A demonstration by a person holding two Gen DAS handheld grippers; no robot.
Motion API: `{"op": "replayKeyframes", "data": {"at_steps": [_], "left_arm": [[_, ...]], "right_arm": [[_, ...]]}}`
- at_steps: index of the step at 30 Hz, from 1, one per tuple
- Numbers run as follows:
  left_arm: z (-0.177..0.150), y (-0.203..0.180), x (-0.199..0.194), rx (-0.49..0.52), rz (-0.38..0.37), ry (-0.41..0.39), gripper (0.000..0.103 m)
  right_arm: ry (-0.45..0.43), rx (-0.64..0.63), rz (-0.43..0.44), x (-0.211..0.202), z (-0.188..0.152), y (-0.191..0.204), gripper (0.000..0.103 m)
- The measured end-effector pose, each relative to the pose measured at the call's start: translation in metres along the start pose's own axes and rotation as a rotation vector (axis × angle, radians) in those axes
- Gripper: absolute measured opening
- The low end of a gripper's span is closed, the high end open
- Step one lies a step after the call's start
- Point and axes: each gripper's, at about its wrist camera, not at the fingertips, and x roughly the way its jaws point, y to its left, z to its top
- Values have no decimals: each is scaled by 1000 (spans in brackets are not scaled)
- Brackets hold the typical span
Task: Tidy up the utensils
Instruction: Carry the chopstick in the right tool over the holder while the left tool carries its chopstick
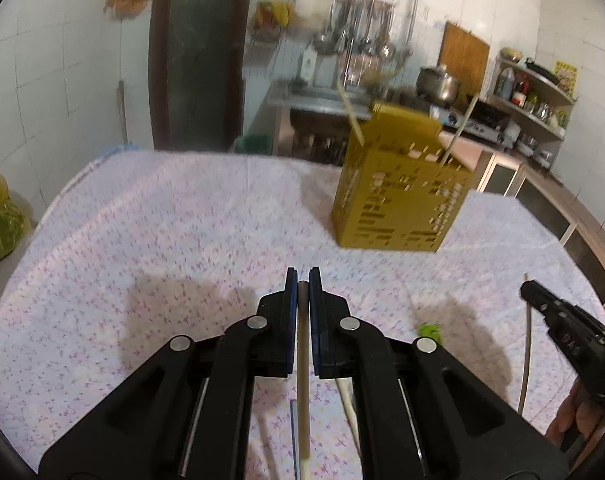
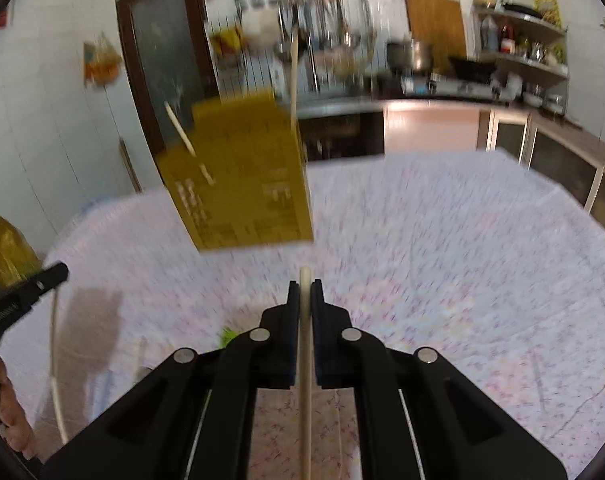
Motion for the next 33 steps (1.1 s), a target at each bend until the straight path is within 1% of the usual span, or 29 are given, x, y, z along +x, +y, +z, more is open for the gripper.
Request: {"op": "replayKeyframes", "data": {"at_steps": [3, 6, 12, 19, 23, 26, 30, 33], "left_arm": [[1, -1, -25, 8, -5, -62, 4], [-1, -2, -48, 6, -16, -112, 4], [-6, 0, -75, 6, -8, -164, 4], [-14, -6, -107, 20, -16, -239, 4], [-8, -16, -116, 39, -28, -270, 4], [-1, -23, -119, 50, -37, -286, 4], [15, -33, -117, 61, -51, -312, 4], [38, -46, -117, 87, -52, -365, 4]], "right_arm": [[-132, -5, 9, -39, 3, 2, 6], [-203, -17, 14, -59, 3, 3, 6], [-327, -53, 7, -89, -6, 8, 6], [-394, -46, 22, -107, -16, 5, 6], [-425, -48, 23, -115, -10, 5, 6], [-454, -51, 24, -118, -2, 8, 6], [-486, -43, 32, -115, 18, 10, 6], [-524, -57, 37, -111, 43, 16, 6]]}}
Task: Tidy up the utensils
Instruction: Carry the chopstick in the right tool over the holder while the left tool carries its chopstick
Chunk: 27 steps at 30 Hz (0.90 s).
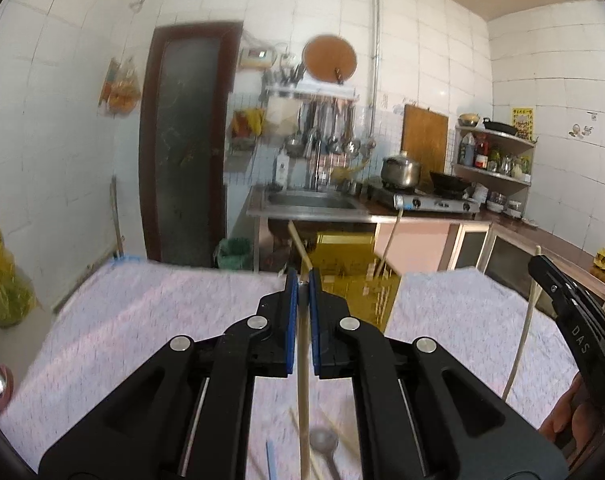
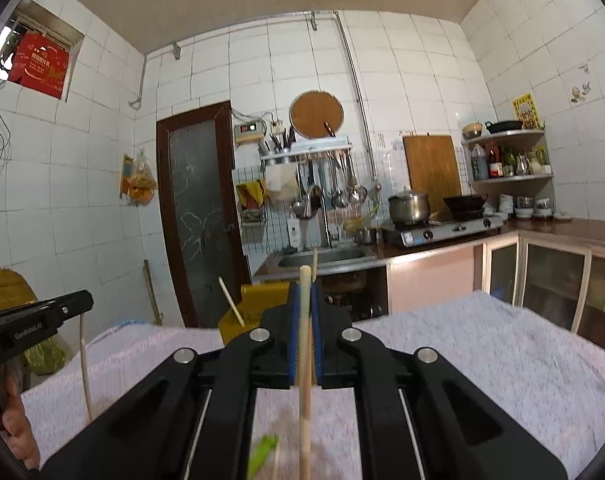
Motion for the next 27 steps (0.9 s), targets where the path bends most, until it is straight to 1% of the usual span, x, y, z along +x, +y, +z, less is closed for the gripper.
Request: {"op": "replayKeyframes", "data": {"at_steps": [5, 9, 12, 15, 20, 21, 23, 27], "left_arm": [[48, -13, 27, 21, -9, -85, 4], [85, -17, 54, -4, -22, -162, 4], [109, -19, 84, -24, -18, -225, 4], [125, -23, 117, -33, -7, -265, 4], [136, -31, 166, -28, 29, -324, 4], [137, -32, 180, -33, 27, -318, 4], [137, -32, 194, -40, 23, -321, 4], [122, -35, 223, -26, 29, -312, 4]], "right_arm": [[-77, -5, 8, 32, 39, 6, 6], [-137, 11, 13, 76, 71, 5, 6], [-162, 20, 15, 112, 85, 8, 6], [-181, 18, 18, 145, 91, 10, 6], [-200, 37, 20, 189, 93, 7, 6], [-202, 37, 21, 199, 92, 7, 6], [-204, 31, 23, 211, 86, 7, 6], [-189, 13, 21, 239, 64, 6, 6]]}}
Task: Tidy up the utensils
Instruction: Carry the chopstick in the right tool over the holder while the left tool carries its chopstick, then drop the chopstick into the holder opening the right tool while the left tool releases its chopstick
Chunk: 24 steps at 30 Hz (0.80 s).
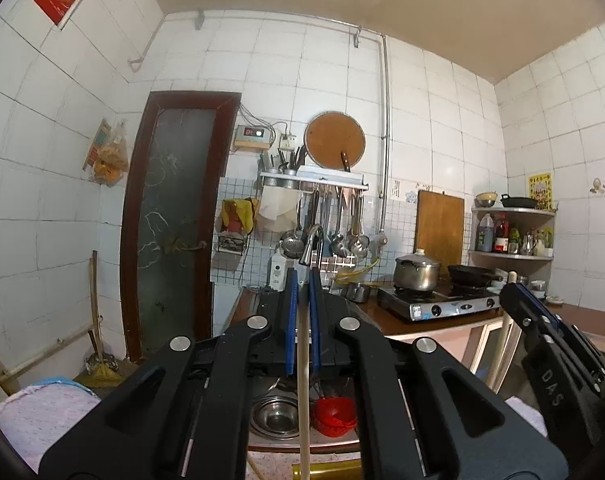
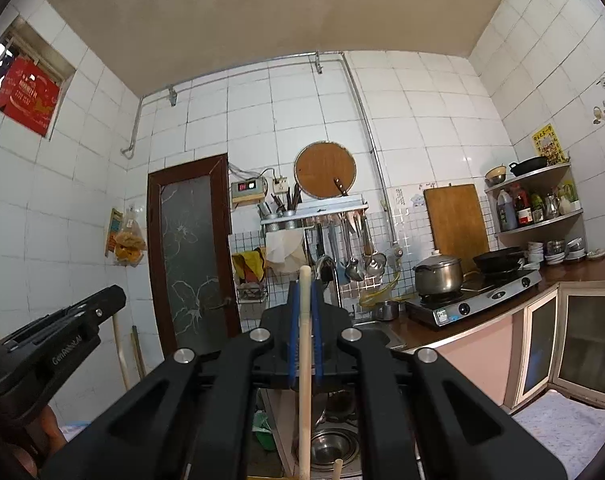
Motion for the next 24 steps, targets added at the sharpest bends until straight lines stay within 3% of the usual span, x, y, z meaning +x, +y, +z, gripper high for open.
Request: {"op": "replayKeyframes", "data": {"at_steps": [3, 7, 15, 17, 18, 19, 20, 24], "left_arm": [[-15, 2, 9, 7, 10, 6, 4], [-42, 8, 25, 6, 6, 61, 4], [-73, 21, 29, 32, 30, 175, 5], [-71, 26, 23, 43, 34, 200, 21], [-68, 30, 16, 44, 42, 215, 46], [-65, 33, 8, 39, 47, 218, 60], [-62, 36, -1, 37, 51, 217, 62], [-50, 51, -41, 54, 78, 256, 90]], "right_arm": [[21, -3, 2, 11, -18, -1, 6], [75, -5, 1, 20, -48, -4, 6], [192, -1, -6, 16, -78, -17, 7], [237, -19, -20, 9, -77, -19, 9], [248, -23, -27, 5, -76, -19, 27], [261, -15, -35, -3, -72, -22, 61], [261, -10, -38, -9, -69, -24, 68], [293, -16, -68, -42, -54, -31, 71]]}}
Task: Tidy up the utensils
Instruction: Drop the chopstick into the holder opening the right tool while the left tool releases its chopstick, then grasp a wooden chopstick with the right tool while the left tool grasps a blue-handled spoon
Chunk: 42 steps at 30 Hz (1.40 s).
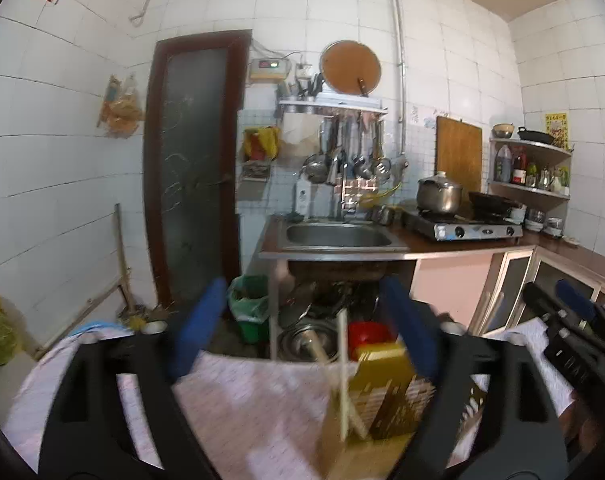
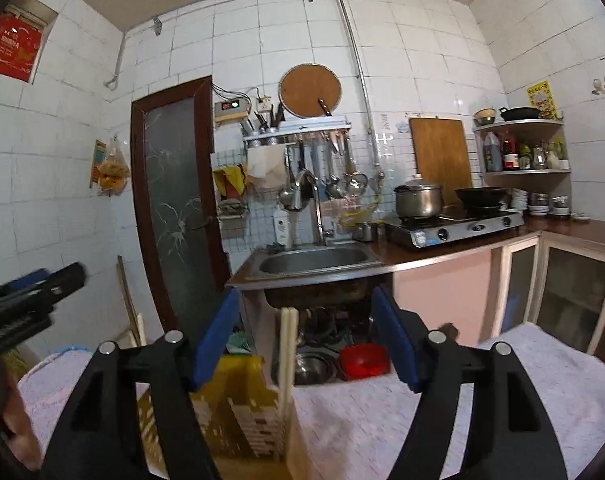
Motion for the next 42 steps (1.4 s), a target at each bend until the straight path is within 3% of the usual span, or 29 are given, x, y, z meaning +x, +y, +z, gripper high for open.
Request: {"op": "replayKeyframes", "data": {"at_steps": [6, 14, 25, 32, 38, 42], "left_arm": [[-15, 30, -64, -6, 45, 76, 98], [-82, 48, -108, 39, 61, 239, 98], [-180, 64, -102, 30, 87, 474, 98], [-208, 60, -90, 49, 86, 573, 98], [-222, 64, -78, 16, 95, 671, 98], [-226, 62, -75, 25, 104, 701, 98]], "right_arm": [[88, 7, -6, -53, -10, -11, 83], [218, -51, -13, -101, -54, 0, 83], [413, -125, -27, -113, -133, 25, 83], [599, -163, -55, -86, -173, 35, 83], [669, -175, -44, -80, -181, 44, 77], [733, -168, -17, -72, -189, 49, 57]]}}
